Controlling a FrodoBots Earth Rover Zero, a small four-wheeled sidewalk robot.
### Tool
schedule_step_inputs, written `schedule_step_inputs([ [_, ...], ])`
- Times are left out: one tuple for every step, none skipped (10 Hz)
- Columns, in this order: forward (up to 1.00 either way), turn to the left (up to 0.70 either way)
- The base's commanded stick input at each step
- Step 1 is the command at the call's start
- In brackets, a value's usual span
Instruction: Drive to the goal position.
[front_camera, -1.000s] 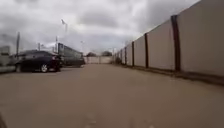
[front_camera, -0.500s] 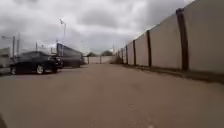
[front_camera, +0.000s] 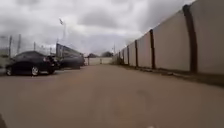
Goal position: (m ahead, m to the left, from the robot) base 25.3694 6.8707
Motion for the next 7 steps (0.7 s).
schedule_step_inputs([
  [1.0,0.0],
  [1.0,0.0],
  [1.0,0.0],
  [1.0,0.0],
  [1.0,0.0],
  [1.0,0.0],
  [1.0,0.0],
])
